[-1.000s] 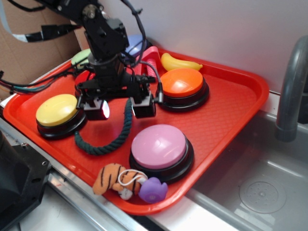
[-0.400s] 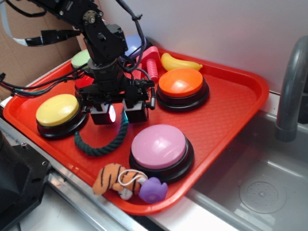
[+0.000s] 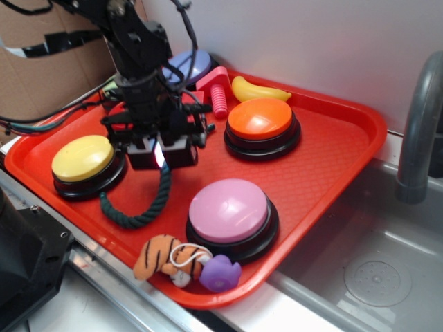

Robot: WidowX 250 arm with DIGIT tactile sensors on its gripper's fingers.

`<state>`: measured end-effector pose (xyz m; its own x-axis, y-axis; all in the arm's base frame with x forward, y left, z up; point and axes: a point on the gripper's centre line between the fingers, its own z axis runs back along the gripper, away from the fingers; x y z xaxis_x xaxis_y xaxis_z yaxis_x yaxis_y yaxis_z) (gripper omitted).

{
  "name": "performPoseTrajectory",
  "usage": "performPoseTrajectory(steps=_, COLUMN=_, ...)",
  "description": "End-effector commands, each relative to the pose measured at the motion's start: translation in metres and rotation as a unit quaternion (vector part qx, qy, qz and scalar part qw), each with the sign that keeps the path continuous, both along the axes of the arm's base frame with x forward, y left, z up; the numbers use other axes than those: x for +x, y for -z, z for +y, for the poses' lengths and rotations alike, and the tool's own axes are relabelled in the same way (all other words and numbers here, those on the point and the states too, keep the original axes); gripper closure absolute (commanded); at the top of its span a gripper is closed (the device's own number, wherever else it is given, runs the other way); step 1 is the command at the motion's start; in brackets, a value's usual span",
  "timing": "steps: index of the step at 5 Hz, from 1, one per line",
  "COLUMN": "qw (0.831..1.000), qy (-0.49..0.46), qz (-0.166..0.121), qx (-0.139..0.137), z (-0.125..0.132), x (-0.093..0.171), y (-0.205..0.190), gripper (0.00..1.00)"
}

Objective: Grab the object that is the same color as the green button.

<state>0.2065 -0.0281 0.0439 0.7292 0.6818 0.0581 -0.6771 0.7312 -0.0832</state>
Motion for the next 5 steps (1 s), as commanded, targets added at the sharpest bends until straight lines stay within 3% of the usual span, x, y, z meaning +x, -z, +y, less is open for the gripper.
performPoseTrajectory(steps=1, qw=0.997, qy=0.069, qz=-0.041, qx=0.023, z=0.016, x=0.012, y=-0.074, gripper=1.0)
performPoseTrajectory(steps=2, qw=0.986, qy=0.158, qz=-0.027, qx=0.044, z=0.027, x=0.011, y=-0.12, gripper=1.0)
performPoseTrajectory(steps=4, qw=0.972, qy=0.23, qz=-0.046, qx=0.023, z=0.051, x=0.002, y=-0.17, gripper=1.0)
performPoseTrajectory(steps=5, qw=0.976, qy=0.215, qz=-0.029, qx=0.018, z=0.064, x=0.004, y=-0.171, gripper=1.0)
